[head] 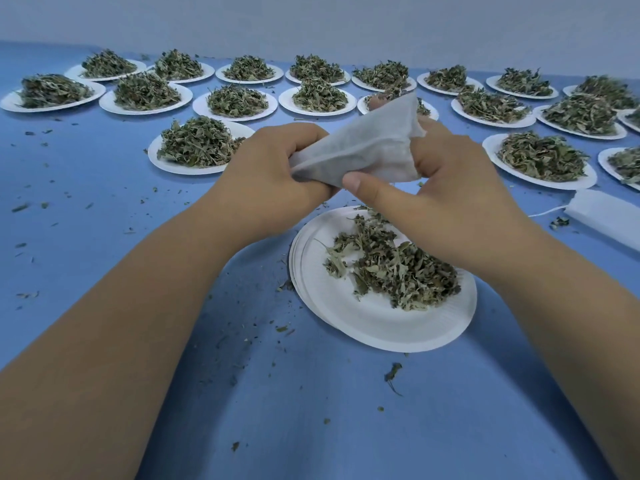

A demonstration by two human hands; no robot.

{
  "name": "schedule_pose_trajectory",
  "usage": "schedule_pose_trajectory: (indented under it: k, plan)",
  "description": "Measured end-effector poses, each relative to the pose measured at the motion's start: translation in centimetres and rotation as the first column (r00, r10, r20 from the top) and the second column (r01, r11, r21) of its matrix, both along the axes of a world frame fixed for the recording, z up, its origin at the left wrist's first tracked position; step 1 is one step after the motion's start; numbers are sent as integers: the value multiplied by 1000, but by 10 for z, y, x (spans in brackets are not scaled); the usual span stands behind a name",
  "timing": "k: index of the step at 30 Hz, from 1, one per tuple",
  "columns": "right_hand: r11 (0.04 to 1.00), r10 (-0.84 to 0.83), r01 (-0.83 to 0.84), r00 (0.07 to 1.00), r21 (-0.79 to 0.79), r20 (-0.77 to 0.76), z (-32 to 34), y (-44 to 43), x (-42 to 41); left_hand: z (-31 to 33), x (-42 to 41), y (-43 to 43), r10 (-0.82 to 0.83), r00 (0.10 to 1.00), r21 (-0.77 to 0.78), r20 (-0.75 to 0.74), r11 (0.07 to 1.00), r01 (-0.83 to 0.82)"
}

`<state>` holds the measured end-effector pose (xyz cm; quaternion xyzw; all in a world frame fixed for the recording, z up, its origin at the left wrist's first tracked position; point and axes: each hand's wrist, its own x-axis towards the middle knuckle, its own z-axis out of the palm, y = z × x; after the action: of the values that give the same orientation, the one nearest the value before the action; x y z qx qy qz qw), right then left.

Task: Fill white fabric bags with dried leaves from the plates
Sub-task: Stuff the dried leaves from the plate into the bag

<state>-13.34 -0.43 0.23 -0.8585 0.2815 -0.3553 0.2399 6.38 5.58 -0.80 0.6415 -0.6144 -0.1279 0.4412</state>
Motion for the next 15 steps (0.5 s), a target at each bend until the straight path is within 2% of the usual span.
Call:
schedule_pose_trajectory:
  k: [3,5,8,10,15]
  plan:
    - [997,-37,43,996,-68,87,1,-3,-3,0,3,-2,34,999,-8,17,999,-34]
    - [998,-44,50,991,-41,129,4,-3,-4,0,5,-2,52,999,-17,17,999,-51]
    - [1000,9,-8,999,-1,50,3,-2,-4,1,2,-1,10,1000,-18,18,1000,-9]
    - [999,37,-37,999,29,-8,-1,2,-3,0,0,0,-20,997,-17,77,1000,22]
    - [998,-11,17,995,-57,97,4,-2,-5,2,3,0,44,997,-29,68,999,-42]
